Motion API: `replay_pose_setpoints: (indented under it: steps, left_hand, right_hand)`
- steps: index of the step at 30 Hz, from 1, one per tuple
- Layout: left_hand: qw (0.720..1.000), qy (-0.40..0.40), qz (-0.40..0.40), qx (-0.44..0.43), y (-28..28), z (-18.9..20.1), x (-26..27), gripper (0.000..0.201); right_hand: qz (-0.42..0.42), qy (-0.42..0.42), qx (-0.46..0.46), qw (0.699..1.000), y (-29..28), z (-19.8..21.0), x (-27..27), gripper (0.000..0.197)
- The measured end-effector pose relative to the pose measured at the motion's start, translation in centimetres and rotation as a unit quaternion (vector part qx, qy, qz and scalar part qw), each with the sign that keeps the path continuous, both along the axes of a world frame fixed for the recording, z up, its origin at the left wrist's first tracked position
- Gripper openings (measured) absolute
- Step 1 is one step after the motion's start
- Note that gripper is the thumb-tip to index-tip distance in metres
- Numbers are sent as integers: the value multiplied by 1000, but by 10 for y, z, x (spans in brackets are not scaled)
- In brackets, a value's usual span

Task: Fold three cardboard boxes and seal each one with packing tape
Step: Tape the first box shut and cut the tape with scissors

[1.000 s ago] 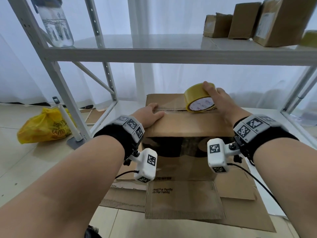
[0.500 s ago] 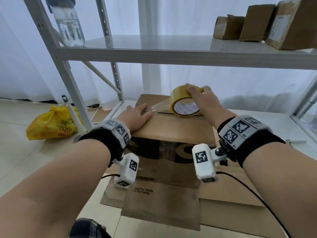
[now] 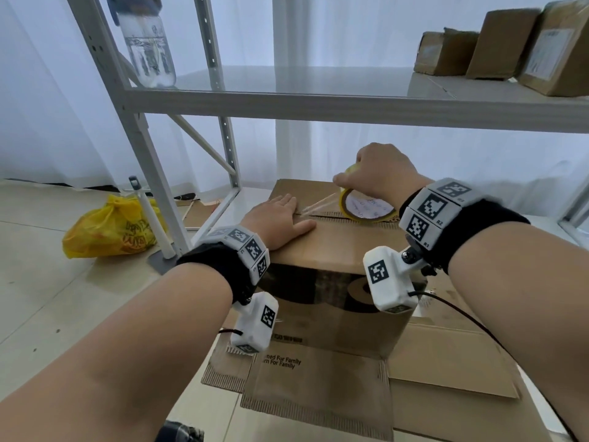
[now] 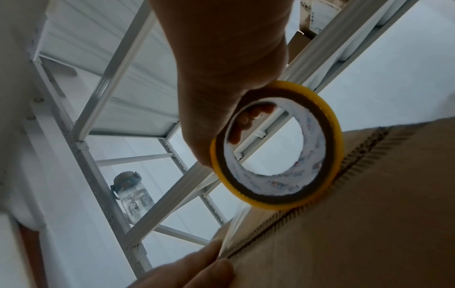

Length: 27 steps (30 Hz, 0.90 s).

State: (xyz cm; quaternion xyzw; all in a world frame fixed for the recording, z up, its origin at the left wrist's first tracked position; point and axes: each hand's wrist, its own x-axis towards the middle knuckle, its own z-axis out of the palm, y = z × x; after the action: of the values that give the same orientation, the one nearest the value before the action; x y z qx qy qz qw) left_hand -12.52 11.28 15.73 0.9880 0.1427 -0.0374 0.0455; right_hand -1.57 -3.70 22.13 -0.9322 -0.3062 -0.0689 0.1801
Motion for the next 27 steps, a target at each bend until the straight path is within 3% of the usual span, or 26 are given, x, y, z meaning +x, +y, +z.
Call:
replay_pose_setpoints:
  steps: [6,14,20,24,27]
  left_hand:
    - [998,53,14,-20,3,-2,5,84]
    - [994,106,25,7,-12,5,11,98]
    - [992,124,3,11,-33,4,22,97]
    - [992,118,-44,-27,-54,4,29,92]
    - [992,108,-43,-51,-39,5,24,89]
  right_hand:
    - [-26,-35,-123,991,-24,14,2,32]
    - [-34,-24,-129,991,-24,8,5,31]
    - [-17,-51,-156,986,-16,3,2,28]
    - [-28,-56,-170,984,-17,4,3,28]
    - [-20,-71,-181,981,-14,4,2,28]
